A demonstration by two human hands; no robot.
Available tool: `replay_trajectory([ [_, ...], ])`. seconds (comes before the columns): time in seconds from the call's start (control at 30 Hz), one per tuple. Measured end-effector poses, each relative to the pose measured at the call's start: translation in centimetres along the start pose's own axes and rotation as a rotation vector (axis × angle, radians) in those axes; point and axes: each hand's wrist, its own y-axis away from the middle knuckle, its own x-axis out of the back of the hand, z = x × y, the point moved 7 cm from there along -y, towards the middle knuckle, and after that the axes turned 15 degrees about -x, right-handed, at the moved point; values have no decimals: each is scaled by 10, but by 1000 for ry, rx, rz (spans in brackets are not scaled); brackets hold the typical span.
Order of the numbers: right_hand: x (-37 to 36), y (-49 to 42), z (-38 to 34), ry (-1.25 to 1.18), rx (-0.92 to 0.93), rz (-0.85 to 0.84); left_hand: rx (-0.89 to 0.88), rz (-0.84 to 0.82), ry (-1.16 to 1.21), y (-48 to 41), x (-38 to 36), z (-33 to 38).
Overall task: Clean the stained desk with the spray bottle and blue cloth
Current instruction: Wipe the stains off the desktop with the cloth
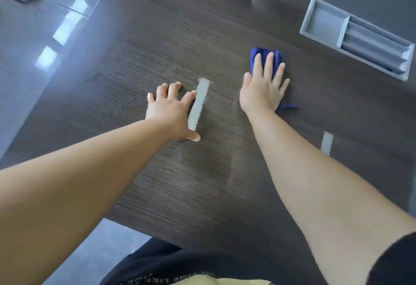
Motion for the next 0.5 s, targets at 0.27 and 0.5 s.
replay_trajectory([
  [0.27,-3,35,17,115,691,-49,-11,4,19,2,1,2],
  [0.5,-7,11,-41,52,229,-28,-12,38,48,4,3,2],
])
